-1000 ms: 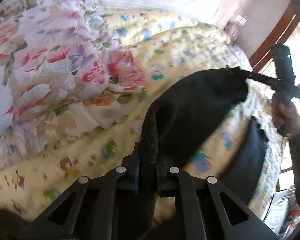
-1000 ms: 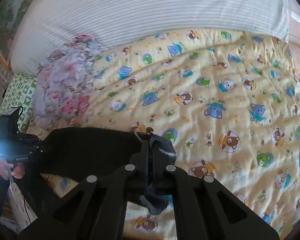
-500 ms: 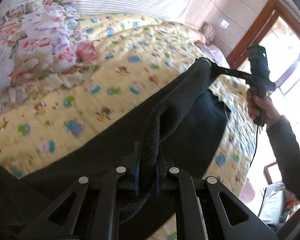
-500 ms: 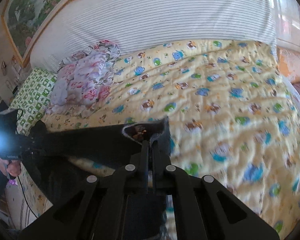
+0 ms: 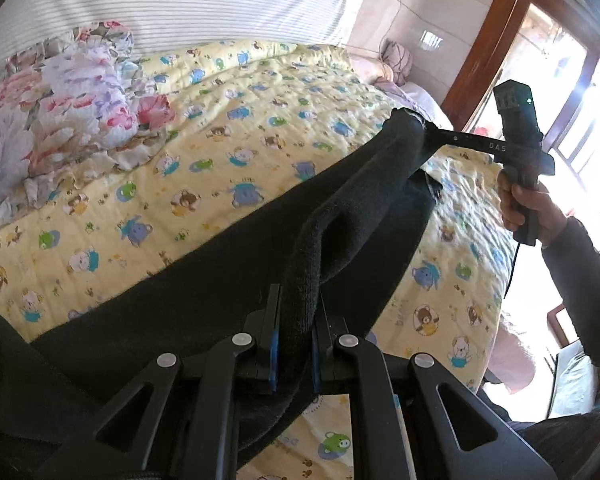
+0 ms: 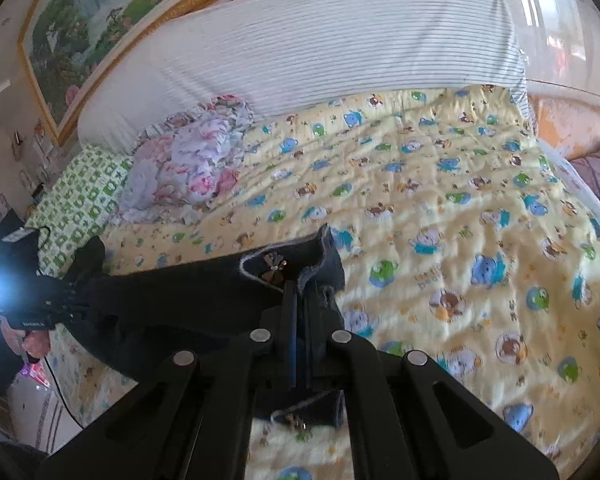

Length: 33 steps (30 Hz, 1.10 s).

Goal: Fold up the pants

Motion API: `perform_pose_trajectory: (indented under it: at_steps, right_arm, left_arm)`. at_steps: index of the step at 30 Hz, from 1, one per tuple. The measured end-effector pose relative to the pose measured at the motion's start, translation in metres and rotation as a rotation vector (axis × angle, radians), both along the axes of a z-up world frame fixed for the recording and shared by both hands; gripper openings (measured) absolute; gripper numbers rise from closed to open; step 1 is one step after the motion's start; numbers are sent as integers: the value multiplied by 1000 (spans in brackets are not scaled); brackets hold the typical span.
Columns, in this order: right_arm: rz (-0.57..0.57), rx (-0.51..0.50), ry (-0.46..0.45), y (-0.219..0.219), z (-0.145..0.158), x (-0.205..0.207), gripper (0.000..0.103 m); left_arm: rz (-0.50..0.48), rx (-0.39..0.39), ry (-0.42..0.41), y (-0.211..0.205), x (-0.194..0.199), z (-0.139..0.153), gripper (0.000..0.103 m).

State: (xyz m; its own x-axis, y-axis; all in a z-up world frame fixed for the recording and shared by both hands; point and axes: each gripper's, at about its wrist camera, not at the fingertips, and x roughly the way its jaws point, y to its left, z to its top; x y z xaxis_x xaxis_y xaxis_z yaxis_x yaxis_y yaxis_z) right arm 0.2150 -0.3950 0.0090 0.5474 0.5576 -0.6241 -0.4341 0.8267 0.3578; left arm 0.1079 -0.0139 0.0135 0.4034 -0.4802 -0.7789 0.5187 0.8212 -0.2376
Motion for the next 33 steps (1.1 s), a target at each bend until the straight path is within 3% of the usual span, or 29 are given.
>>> perform_pose_trajectory:
  at_steps: [5,8,9,13,16,23,33]
  right_arm:
    - [-28,9,84,-5,-31,-6,3]
    - [-50,13,121,-7,-43,-7,6]
    - [-62,1,125,-7,-44,-8,8]
    - [-106,-25,120,-14,-41,-17,21]
    - [-152,-37,104,-21,-32,-28,41]
    - [-187,-19,36,-16,-8,-56,46]
    - [-52,48,6,54,6,-70,48]
  left_arm:
    - [-20,72,-6,-15,-11,-24,13]
    - [-16,86,-19,-19,-17,-30,22]
    - [-14,85,-21,-20,-18,-30,30]
    - [-8,33,-33,-19,-25,-23,46]
    - [10,17,-49,-17,-30,-18,47]
    - [93,-48,-58,9,-41,-7,55]
    - [295,-120,-63,88,-55,3,57]
